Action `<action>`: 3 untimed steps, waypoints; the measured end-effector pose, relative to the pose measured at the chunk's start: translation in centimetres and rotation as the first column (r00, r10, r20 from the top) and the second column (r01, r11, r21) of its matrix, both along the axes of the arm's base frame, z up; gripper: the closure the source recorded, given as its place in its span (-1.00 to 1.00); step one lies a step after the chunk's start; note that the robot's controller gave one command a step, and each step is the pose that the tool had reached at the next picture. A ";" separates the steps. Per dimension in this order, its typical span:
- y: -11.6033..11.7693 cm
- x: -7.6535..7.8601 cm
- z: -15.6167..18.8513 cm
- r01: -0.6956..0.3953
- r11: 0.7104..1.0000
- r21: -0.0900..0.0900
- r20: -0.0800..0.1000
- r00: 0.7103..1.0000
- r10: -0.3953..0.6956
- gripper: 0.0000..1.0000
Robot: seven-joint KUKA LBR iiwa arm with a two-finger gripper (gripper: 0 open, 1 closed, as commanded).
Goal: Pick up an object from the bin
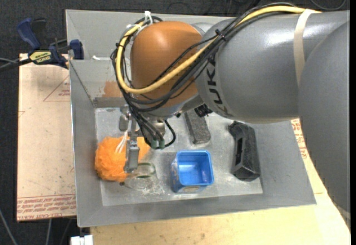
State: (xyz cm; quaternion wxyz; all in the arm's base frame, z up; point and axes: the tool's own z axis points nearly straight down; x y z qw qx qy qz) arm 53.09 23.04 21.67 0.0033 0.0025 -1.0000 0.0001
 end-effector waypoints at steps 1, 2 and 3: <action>-0.1 0.2 0.5 0.004 1.000 0.002 0.007 1.000 -0.004 -1.00; -0.6 0.1 -2.8 0.008 1.000 0.006 0.015 1.000 -0.008 -1.00; -2.2 1.2 -8.1 0.064 0.998 0.006 0.012 0.998 -0.064 -1.00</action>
Offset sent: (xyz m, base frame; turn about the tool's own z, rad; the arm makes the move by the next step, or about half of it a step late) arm -0.0099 -0.0260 -0.1434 0.0228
